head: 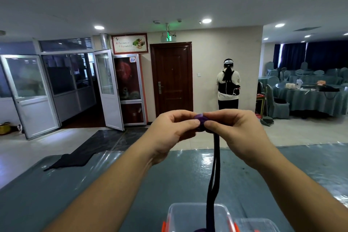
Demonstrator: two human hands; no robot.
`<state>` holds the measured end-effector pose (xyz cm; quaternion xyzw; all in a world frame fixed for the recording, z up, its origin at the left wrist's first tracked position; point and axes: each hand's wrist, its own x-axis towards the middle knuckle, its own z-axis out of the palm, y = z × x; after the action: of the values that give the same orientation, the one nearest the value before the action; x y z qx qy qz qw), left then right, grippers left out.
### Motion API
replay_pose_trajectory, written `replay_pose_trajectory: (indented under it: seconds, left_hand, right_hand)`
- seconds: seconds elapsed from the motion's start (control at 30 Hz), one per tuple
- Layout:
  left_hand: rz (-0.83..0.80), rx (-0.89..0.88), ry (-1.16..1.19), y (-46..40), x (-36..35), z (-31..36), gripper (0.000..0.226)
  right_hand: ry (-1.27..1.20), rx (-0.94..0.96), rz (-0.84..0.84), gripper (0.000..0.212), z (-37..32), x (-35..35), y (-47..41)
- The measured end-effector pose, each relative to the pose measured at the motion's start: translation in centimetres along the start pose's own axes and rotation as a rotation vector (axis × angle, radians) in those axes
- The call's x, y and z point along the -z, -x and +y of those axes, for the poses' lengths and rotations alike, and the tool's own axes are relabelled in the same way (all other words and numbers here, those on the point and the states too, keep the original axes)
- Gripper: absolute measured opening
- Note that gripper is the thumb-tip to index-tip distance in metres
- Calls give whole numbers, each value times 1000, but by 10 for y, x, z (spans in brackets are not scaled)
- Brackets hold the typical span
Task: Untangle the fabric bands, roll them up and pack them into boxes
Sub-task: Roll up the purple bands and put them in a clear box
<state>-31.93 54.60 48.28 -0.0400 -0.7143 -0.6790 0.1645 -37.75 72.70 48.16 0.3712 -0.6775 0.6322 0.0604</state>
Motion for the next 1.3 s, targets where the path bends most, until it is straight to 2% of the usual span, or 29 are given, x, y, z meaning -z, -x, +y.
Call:
replay_pose_trajectory:
  seconds: [0.07, 0.13, 0.27, 0.33, 0.43, 0.5, 0.6, 0.67, 0.73, 0.8, 0.9, 1.0, 1.07, 1.2, 1.23, 1.3]
  left_hand:
    - [-58, -37, -309, 0, 8, 7, 21]
    - [-95, -34, -342, 0, 10, 13, 21]
    - [-29, -32, -4, -2, 2, 12, 23]
    - [13, -41, 171, -4, -7, 5, 22]
    - [48, -8, 332, -4, -17, -3, 20]
    - [52, -18, 230, -2, -15, -3, 19]
    - [-9, -65, -173, -1, -5, 8, 17]
    - [-34, -76, -305, 0, -1, 16, 18]
    - [-37, -60, -222, 0, -1, 20, 20]
    - [-36, -35, -46, -1, -4, 19, 22]
    - [11, -31, 210, -5, -13, 7, 20]
    - [55, -17, 311, -6, -22, -1, 20]
    - [65, -19, 224, -6, -19, 0, 20]
    - [0, -69, -252, -3, -3, 12, 18]
    - [-7, -72, -285, -3, -2, 14, 18]
    - [5, -74, -177, -2, -4, 17, 18]
  right_hand:
    - [130, -6, -101, 21, -3, 5, 0]
    - [119, -13, -117, 19, -5, 6, -1]
    - [-99, 16, 96, 18, 0, -3, -3]
    - [-215, 18, 135, 23, 2, -9, -2]
    - [-249, 11, 145, 26, 3, -10, -3]
    - [-180, 5, 111, 25, 2, -4, -4]
    - [45, 7, -52, 22, -5, 9, -6]
    - [96, -1, -119, 22, -9, 14, -6]
    - [64, -9, -85, 24, -9, 14, -5]
    - [23, 22, 21, 21, -6, 10, -4]
    - [-154, 29, 99, 26, 0, 0, -1]
    - [-169, 24, 138, 32, 3, -4, -1]
    - [-117, 19, 97, 30, 1, 2, -2]
    - [87, 23, -115, 27, -8, 14, 0]
    - [98, 24, -123, 27, -9, 15, 1]
    - [57, 27, -46, 25, -7, 12, 1]
